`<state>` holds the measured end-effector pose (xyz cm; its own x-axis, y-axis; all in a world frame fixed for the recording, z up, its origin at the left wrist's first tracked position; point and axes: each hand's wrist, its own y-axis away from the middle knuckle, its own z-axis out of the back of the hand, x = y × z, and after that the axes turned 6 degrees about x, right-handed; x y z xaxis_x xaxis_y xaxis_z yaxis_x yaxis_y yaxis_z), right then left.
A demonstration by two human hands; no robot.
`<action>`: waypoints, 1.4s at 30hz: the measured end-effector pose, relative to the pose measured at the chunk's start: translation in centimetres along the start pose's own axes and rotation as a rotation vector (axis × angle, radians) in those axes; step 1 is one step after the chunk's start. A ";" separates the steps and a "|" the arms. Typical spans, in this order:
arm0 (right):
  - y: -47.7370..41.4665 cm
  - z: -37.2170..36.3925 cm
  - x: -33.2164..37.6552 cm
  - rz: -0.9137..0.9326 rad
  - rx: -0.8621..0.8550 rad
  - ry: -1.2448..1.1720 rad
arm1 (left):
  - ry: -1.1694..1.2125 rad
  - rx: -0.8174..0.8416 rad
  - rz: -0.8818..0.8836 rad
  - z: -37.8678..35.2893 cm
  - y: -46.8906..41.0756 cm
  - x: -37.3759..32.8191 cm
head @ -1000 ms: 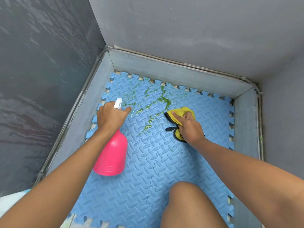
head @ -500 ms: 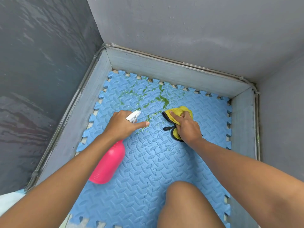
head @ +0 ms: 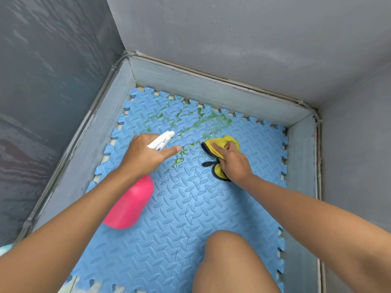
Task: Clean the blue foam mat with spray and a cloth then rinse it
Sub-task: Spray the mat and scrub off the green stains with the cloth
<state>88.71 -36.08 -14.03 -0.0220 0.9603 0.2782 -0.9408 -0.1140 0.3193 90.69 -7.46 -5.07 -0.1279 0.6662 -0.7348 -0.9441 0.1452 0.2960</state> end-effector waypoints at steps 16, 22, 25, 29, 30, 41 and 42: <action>1.7 -4.9 16.6 0.479 0.119 -0.050 | 0.192 0.000 0.299 6.4 6.3 5.9; -0.2 0.4 6.0 0.332 0.131 0.080 | 0.223 0.005 0.303 6.6 6.8 6.7; -3.3 3.3 -1.6 -0.223 -0.209 -0.064 | 0.183 0.015 0.286 6.5 7.2 7.4; -1.6 1.5 -0.7 -0.371 -0.269 -0.201 | 0.162 0.032 0.287 5.3 8.1 8.0; -0.8 0.6 1.0 -0.282 -0.238 -0.197 | 0.166 0.029 0.290 5.2 8.1 8.1; 0.1 2.6 10.3 0.202 0.111 -0.854 | 0.247 -0.022 0.360 7.3 8.6 9.0; -0.6 3.9 8.6 0.123 0.022 -0.813 | 0.248 -0.037 0.361 7.6 8.7 9.2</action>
<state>90.42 -28.79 -8.28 0.1354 0.4567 0.8792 -0.9405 -0.2198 0.2590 83.64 5.44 -4.64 -0.5167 0.4731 -0.7136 -0.8350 -0.0946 0.5420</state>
